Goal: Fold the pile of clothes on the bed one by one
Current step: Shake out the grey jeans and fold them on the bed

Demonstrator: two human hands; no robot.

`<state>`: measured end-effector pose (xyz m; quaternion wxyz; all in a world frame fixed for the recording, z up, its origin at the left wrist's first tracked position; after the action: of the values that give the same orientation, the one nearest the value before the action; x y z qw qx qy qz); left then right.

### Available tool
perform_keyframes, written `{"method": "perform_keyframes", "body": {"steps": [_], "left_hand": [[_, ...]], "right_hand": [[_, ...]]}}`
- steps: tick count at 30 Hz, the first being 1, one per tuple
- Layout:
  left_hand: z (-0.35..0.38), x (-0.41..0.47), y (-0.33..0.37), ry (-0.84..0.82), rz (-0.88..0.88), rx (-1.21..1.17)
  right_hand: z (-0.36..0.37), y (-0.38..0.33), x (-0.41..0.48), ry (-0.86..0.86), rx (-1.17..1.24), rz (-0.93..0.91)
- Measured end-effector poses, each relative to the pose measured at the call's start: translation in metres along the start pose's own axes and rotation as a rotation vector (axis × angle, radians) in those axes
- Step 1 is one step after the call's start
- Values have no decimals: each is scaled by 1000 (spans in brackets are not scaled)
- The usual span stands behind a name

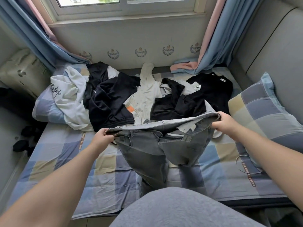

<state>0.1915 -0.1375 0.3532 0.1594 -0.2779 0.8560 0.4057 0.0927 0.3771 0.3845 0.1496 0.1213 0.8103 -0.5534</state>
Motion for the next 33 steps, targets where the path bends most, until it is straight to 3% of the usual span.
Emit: {"method": "perform_keyframes", "body": {"steps": [2, 4, 10, 15, 21, 28, 33], "left_hand": [[-13, -2, 7, 190, 68, 160], [-25, -4, 13, 334, 83, 181], [-84, 2, 71, 566, 113, 187], [-161, -11, 163, 666, 319, -165], [-282, -67, 267, 884, 507, -251], [-391, -107, 343, 878, 411, -337], [-409, -114, 373, 589, 356, -696]], "right_hand": [[-10, -10, 1, 125, -164, -94], [-12, -18, 4, 160, -160, -105], [-28, -89, 25, 211, -118, -298], [-45, -203, 24, 218, 139, -483], [-80, -373, -12, 247, 280, -691], [-107, -526, -60, 244, 327, -729], [-96, -587, -87, 172, 315, -661]]}}
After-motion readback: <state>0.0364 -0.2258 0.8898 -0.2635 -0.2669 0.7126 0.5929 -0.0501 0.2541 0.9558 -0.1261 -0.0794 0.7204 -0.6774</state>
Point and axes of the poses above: each hand's wrist, its own x-axis towards the middle knuckle, its own z-axis out of the palm, y = z × x, the point moved 9 cm from there along x, towards the middle knuckle, and after that the axes turned 11 degrees about x, right-handed, at the moved point
